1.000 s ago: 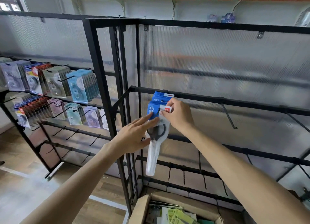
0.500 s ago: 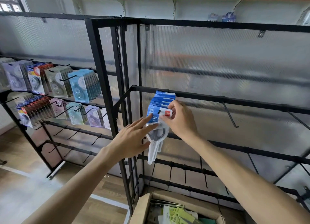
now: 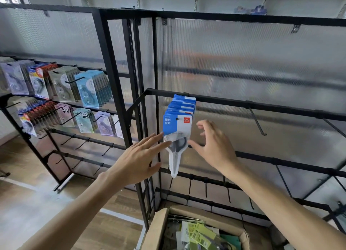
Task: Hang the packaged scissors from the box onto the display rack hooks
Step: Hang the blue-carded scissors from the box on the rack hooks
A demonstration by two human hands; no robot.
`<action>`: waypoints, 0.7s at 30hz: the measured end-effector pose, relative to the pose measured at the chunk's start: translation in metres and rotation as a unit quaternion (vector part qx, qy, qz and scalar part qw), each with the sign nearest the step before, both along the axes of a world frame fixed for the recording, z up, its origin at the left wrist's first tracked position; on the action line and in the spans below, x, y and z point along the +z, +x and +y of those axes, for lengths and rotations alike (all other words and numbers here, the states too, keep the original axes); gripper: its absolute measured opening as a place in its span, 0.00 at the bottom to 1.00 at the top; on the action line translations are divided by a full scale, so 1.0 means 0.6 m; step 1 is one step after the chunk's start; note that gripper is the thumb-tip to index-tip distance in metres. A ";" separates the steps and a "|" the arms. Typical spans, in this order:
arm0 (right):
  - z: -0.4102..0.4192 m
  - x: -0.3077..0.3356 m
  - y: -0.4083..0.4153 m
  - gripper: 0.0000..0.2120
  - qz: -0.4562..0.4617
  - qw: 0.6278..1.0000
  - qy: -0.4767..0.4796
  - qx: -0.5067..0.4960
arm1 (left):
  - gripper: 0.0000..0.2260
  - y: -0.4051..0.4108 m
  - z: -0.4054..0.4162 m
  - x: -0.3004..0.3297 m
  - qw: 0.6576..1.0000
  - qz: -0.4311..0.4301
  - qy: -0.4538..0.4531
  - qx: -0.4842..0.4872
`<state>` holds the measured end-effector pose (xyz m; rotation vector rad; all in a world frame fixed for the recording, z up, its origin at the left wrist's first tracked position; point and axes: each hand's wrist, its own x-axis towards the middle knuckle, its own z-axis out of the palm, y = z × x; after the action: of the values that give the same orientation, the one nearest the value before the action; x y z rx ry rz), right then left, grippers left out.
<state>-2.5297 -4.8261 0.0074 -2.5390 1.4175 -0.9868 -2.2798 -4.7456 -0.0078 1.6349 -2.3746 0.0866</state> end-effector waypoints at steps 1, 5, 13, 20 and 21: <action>0.006 -0.005 -0.006 0.27 0.009 1.000 0.005 0.004 | 0.31 -0.001 0.003 -0.001 1.000 -0.001 -0.001 -0.002; 0.025 -0.017 -0.015 0.28 0.030 0.999 0.021 0.013 | 0.31 -0.021 0.016 -0.003 1.000 -0.001 -0.002 -0.006; 0.054 -0.068 -0.048 0.32 0.090 0.993 0.071 0.009 | 0.31 -0.072 0.039 -0.047 0.998 0.015 0.033 -0.044; 0.073 -0.143 -0.092 0.32 0.115 0.988 0.098 0.010 | 0.31 -0.101 0.034 -0.117 0.994 0.041 0.092 -0.043; 0.079 -0.170 -0.101 0.34 0.135 0.984 0.112 0.015 | 0.30 -0.107 0.037 -0.140 0.993 0.044 0.107 -0.038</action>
<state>-2.5904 -4.7784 -0.0948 -2.5856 1.4527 -0.4581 -2.3438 -4.7235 -0.0917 1.5972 -2.4450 -0.2581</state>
